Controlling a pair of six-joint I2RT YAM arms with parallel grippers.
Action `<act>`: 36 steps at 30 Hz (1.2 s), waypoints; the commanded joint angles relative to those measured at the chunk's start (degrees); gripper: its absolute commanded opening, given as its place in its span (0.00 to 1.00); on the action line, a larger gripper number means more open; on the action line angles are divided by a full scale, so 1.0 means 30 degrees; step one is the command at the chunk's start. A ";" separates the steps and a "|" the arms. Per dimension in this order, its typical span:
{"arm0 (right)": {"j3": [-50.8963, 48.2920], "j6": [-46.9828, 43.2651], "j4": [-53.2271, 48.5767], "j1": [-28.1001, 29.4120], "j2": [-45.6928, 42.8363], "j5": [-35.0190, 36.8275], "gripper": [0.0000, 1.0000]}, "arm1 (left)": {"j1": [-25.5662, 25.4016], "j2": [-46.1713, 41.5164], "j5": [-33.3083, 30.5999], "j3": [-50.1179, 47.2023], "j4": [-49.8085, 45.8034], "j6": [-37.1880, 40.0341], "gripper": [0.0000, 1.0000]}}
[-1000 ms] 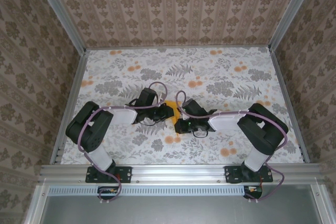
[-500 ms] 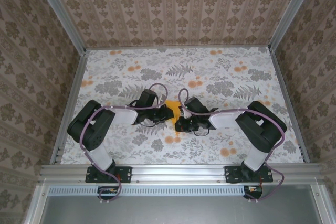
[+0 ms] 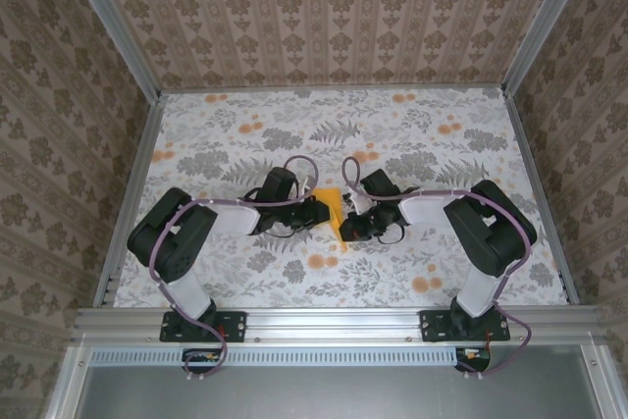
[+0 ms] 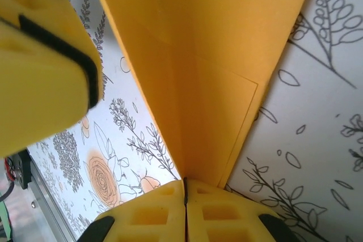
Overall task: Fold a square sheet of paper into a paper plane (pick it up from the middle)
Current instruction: Fold the wing for the fifth time at the center of the table.
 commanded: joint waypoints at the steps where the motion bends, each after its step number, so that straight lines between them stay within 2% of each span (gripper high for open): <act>1: 0.0043 -0.0756 -0.1495 -0.0188 0.0742 -0.0108 0.08 | -0.0086 0.0663 0.0167 0.0227 0.0522 0.0092 0.15; 14: -0.0427 0.0021 -0.0819 -0.0411 0.0858 -0.0338 0.12 | -0.0114 0.2630 0.0471 0.0794 0.2438 -0.0636 0.13; 25: -0.0202 0.0093 -0.1154 -0.0411 0.0840 -0.0313 0.15 | -0.0105 0.2946 0.0248 0.0899 0.1865 -0.0613 0.13; 32: -0.0158 0.0356 -0.1172 -0.0411 0.0482 -0.0414 0.15 | -0.0113 0.2908 -0.0099 0.1679 -0.0930 0.0036 0.12; 36: -0.0260 0.0897 -0.0960 -0.0411 -0.0037 -0.0596 0.19 | -0.0196 0.2850 -0.1279 0.2241 -0.3144 0.0566 0.12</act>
